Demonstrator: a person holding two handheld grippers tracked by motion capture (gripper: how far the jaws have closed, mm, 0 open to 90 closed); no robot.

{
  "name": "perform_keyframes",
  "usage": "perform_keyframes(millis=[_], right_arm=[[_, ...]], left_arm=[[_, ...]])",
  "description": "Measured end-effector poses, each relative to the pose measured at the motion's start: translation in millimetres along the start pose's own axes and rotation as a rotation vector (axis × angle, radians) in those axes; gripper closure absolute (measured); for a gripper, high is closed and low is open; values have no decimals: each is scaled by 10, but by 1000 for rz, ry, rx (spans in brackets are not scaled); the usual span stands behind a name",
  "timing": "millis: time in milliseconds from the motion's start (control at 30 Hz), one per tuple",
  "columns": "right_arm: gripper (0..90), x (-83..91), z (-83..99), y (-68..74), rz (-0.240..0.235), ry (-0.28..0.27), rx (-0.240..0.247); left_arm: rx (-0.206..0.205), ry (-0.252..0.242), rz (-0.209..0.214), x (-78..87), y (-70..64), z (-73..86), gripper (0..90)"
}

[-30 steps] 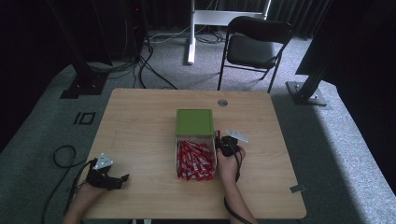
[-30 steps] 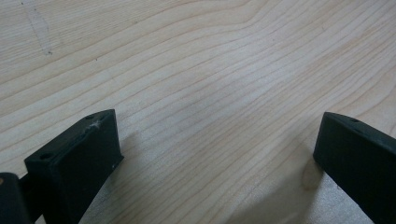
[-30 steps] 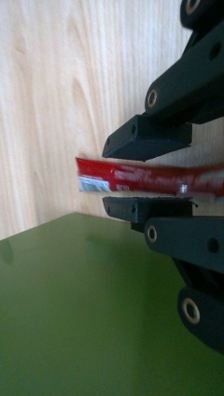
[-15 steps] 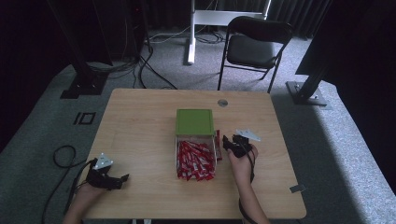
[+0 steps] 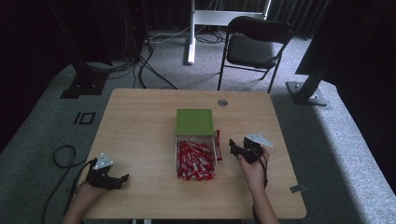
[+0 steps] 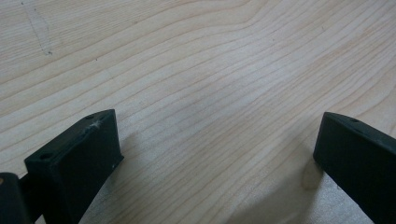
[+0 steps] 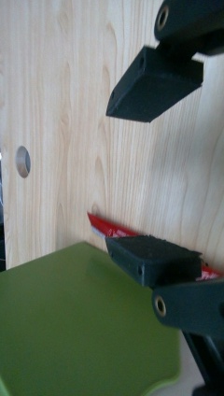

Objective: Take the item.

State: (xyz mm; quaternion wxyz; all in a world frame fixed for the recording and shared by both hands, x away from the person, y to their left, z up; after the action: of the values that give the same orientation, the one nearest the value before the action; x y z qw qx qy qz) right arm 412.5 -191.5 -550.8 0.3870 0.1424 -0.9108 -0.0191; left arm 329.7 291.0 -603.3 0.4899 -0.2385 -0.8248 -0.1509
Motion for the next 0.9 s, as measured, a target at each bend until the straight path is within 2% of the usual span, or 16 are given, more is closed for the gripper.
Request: perform_keyframes(millis=[67, 133, 233, 267, 300, 333, 367, 533, 633, 733, 900], right_arm=[[297, 20, 12, -27, 8, -3, 8], [256, 76, 71, -116, -2, -9, 12], [254, 90, 85, -136, -3, -13, 0], [242, 109, 104, -162, -7, -20, -17], [192, 134, 166, -199, -22, -2, 24], [183, 141, 203, -213, -18, 23, 59], [183, 149, 231, -225, -16, 33, 73], [184, 203, 354, -278, -49, 55, 56], [184, 242, 440, -330, -45, 85, 75], [230, 301, 502, -384, -32, 87, 65], [211, 377, 590, -415, -27, 83, 120]], left_arm=[[0, 1, 0, 1, 1, 1, 14], [-1, 1, 0, 1, 1, 1, 14], [-1, 1, 0, 1, 1, 1, 14], [-1, 2, 0, 1, 1, 1, 14], [-2, 2, 0, 1, 1, 1, 14], [-2, 2, -1, 1, 1, 1, 14], [-2, 2, -1, 1, 2, 1, 14], [-2, 2, -1, 1, 2, 1, 14], [-2, 1, -1, 1, 2, 1, 14], [-2, 0, 0, 0, 1, 0, 14], [-2, 0, -1, 0, 2, 0, 14]])
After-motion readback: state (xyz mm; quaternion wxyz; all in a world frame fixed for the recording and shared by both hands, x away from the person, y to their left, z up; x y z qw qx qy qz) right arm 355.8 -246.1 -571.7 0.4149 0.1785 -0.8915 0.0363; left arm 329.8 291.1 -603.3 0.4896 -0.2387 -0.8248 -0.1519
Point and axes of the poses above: each handheld gripper's, and its own axes: x roughly backward along the jaws, z roughly out of its underside, y roughly to its left, the point moved 7 cm from there along -x, roughly forward along the jaws, and after that the axes turned 15 degrees about y, right-handed, at the moved point
